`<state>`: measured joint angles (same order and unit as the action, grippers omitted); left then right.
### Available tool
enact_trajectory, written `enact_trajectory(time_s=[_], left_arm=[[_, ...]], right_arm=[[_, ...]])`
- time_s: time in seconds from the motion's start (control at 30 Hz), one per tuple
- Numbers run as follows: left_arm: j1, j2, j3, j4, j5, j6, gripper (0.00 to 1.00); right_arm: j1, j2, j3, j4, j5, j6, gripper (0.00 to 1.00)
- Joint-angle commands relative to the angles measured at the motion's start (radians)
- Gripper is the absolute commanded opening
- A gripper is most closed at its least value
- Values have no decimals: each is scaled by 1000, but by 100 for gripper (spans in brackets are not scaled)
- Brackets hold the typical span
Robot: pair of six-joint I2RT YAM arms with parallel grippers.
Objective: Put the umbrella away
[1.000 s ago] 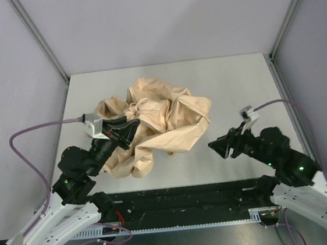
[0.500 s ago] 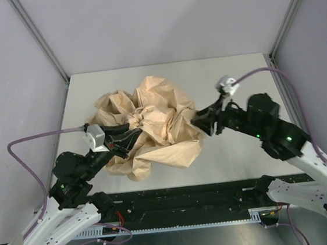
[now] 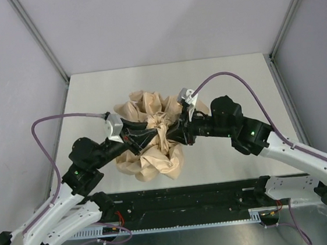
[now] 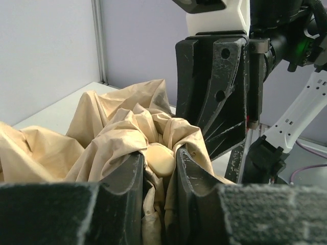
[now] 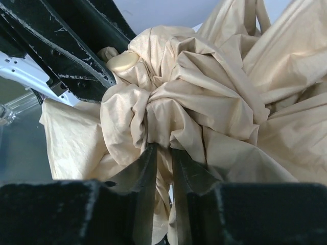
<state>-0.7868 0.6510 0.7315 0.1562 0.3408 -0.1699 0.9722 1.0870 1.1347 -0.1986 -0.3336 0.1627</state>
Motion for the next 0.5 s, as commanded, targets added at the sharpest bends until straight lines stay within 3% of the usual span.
enact_trajectory(time_s=[0.0,0.1,0.2,0.3,0.47], left_arm=[[-7,0,31,134,82,-94,0],[-7,-19,19,129,-17,-164,0],[-7,-28,8,117,-149,-240,0],[-7,-31,6,118,-291,-273,0],[-7,-14,27,118,-486,-248,0]], right_arm=[[26,-37,41,-1,106,53,31],[27,-124,41,-179,314,135,60],[29,-220,30,-336,475,289,82],[29,-337,-43,-329,506,451,92],[32,-474,-257,-60,404,634,99]])
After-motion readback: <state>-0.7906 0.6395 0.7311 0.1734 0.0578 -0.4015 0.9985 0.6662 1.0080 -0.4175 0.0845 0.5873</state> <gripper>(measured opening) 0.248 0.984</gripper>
